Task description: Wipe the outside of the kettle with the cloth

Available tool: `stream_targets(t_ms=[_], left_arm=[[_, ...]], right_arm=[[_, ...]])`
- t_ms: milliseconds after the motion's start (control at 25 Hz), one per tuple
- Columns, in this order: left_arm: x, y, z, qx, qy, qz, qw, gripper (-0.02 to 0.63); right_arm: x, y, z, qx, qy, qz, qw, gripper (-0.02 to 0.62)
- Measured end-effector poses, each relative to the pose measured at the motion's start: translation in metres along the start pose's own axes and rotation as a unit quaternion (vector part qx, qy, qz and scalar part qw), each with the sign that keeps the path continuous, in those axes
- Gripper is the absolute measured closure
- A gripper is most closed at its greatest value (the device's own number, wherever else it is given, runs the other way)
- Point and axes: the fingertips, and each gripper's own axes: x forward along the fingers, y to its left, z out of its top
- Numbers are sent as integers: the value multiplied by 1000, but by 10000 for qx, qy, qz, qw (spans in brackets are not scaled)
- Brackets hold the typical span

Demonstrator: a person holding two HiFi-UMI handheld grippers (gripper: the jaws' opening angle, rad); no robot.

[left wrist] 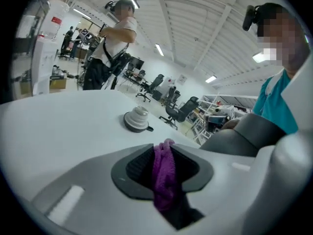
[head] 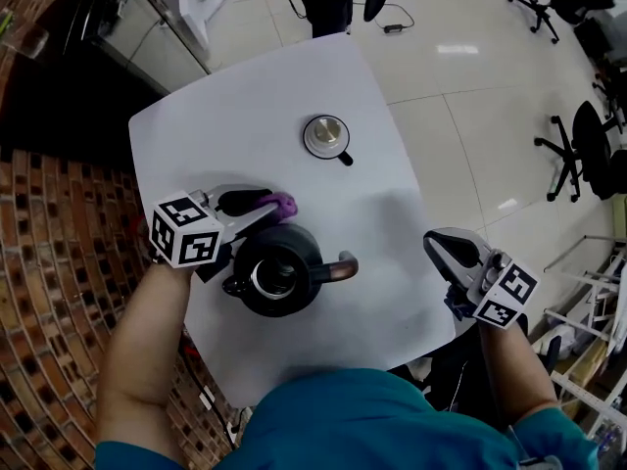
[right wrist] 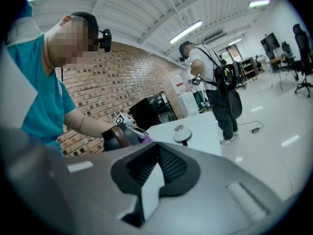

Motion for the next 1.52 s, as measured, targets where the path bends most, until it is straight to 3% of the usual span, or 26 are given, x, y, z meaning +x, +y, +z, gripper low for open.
stream_targets(t_ms=[160,320,480,680,800,880,960,1080,1240,1360,1440,1520], left_arm=[[-29,8,22,-58,-481,506,9975,520],[-97,-7,49,-7,-1149,1250,9855,529],[-140,-69,80,676,-1312,1511,9774,531],[-137,-149,112,1491,-1251,1384,9711,537],[-107,-186,114,2128,-764,1206,9666,538],[-80,-206,106,2642,-295,1096,9578,538],[-54,-221,99,3066,137,1011,9464,538],[-21,-222,82,3700,921,1059,9184,538],[3,-205,53,3798,1927,1191,8969,538],[12,-200,49,4052,2373,1298,8733,535],[15,-197,46,4010,2608,1296,8685,535],[15,-194,44,3852,2757,1295,8711,519]], right_arm=[[-9,0,11,-45,-183,-10,9998,592],[-24,7,26,-146,-398,-15,9991,592],[-40,22,34,-160,-659,-5,9977,592],[-51,41,36,-183,-912,154,9955,592],[-57,48,37,-225,-985,247,9946,592],[-64,52,37,-239,-1012,285,9942,592],[-70,55,34,-221,-1064,299,9936,592],[-78,57,27,-158,-1127,304,9930,592],[-92,55,20,-73,-1214,245,9923,592],[-101,51,16,-15,-1277,199,9916,592],[-106,49,14,16,-1300,172,9914,592],[-108,48,13,38,-1342,158,9908,592]])
